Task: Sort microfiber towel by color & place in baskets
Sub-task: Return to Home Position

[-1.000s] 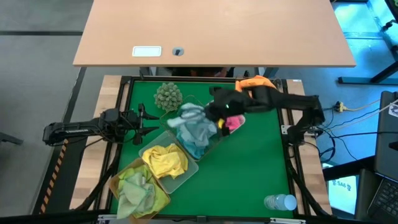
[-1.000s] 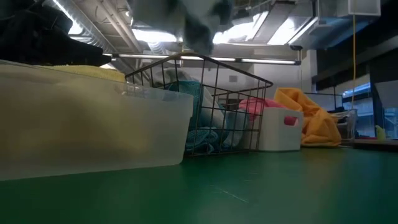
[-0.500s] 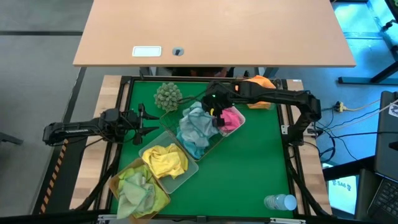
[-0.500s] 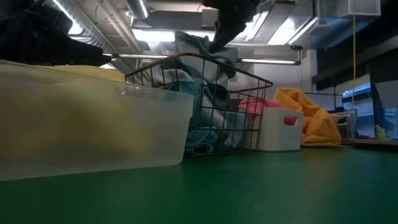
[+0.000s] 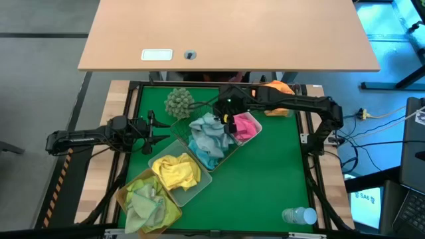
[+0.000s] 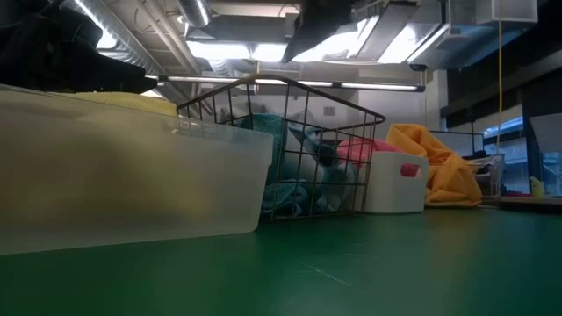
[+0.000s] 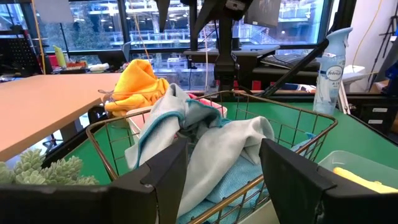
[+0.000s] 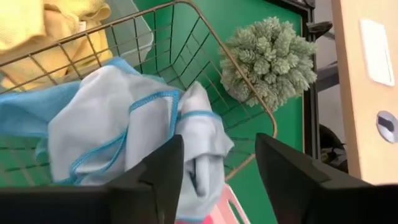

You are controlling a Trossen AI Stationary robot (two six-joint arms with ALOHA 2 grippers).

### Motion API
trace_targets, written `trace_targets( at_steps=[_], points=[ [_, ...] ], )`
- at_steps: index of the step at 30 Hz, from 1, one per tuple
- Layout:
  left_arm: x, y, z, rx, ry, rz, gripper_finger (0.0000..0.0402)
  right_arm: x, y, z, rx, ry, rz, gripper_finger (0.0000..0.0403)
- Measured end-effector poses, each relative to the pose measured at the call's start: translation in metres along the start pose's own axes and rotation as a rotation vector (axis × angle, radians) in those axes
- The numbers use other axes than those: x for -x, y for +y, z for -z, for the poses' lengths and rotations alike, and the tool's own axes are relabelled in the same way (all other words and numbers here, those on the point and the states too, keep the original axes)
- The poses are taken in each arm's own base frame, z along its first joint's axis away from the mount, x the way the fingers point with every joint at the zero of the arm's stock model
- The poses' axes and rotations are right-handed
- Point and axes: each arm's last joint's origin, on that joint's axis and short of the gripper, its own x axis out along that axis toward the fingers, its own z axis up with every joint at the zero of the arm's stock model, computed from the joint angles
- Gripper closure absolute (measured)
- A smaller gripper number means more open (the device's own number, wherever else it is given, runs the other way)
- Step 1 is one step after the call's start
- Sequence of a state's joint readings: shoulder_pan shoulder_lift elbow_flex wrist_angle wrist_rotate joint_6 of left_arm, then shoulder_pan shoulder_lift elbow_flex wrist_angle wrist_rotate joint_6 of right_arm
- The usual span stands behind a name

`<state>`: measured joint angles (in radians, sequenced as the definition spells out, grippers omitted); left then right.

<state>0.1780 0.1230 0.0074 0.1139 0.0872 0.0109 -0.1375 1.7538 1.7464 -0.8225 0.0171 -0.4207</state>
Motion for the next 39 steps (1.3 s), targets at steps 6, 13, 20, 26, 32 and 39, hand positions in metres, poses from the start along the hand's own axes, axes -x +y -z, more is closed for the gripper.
trace_targets(
  at_steps=[6,13,20,26,32,39],
  points=[
    [0.000,0.000,0.000,0.000,0.000,0.000,0.0207,0.026,-0.004,-0.009,-0.001,0.016,-0.029,0.0199],
    [0.000,0.000,0.000,0.000,0.000,0.000,0.0207,0.069,-0.010,-0.024,-0.003,-0.053,-0.045,0.0198],
    [0.000,0.000,0.000,0.000,-0.002,0.000,0.0207,0.125,-0.012,-0.031,0.007,-0.149,-0.066,0.0198],
    [0.000,0.000,0.000,0.000,0.000,0.000,0.0207,0.189,0.002,0.000,0.006,-0.128,-0.138,0.0198],
    [0.000,0.000,0.000,0.000,0.000,0.000,0.0207,0.221,0.023,0.041,-0.023,-0.246,-0.197,0.0198],
    [0.000,0.000,0.000,0.000,0.000,0.000,0.0207,0.200,0.051,0.111,-0.170,-0.438,-0.029,0.0198]
  ],
)
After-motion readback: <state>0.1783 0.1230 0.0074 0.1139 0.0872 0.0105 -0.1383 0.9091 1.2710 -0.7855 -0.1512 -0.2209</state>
